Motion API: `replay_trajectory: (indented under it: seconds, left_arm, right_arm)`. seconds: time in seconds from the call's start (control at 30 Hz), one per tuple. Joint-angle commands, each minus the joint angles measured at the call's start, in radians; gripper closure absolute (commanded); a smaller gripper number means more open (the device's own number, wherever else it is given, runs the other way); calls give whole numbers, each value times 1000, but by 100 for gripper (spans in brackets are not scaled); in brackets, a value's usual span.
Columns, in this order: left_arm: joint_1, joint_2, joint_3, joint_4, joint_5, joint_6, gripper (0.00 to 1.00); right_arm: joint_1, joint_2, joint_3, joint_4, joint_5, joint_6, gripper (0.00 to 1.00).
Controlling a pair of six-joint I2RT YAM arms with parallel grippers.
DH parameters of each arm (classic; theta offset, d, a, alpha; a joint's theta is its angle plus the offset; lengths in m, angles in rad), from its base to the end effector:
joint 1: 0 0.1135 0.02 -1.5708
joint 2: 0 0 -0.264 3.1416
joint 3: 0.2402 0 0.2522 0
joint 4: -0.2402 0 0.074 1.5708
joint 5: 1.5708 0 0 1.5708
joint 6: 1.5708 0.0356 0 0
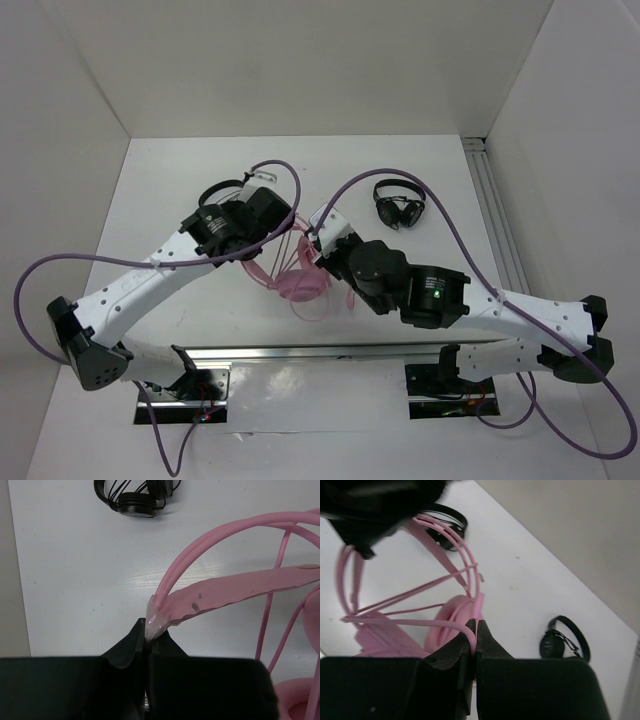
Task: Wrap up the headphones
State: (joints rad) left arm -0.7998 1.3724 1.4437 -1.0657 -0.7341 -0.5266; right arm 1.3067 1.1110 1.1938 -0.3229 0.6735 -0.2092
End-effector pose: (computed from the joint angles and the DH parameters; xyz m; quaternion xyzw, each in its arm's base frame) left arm 0.2002 -0.1718 0.3654 0.0208 0.9004 0.1078 0.4209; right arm 0.0843 0.2268 0.4059 -0.3623 0.6795 0.0821 0.6327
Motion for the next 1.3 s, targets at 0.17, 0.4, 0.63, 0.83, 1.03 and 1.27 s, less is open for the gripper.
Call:
replay_trajectory:
  seconds: [0.17,0.4,0.63,0.83,1.03,1.27]
  left_arm:
    - [-94,-84,0,-27,68,51,100]
    - [-229,-124,-28,9,176,63,100]
    - [-253,-154,50,-34,131,40,100]
    - [-253,-202,99,-56,140,30,100]
    - [-253,-226,179,-56,199,30,100]
    - [-253,-207,303,-42,277,30,100]
  right_arm:
    - [-76,-20,-16,289,311,-188,90]
    - [-324,-20,33,291,46,-53,84]
    - [-526,64,39,272,-158,106,81]
    - [-656,33,-135,416,-594,296,81]
    - [-667,114,-299,694,-779,462,81]
    - [-656,286,-367,1028,-888,605,81]
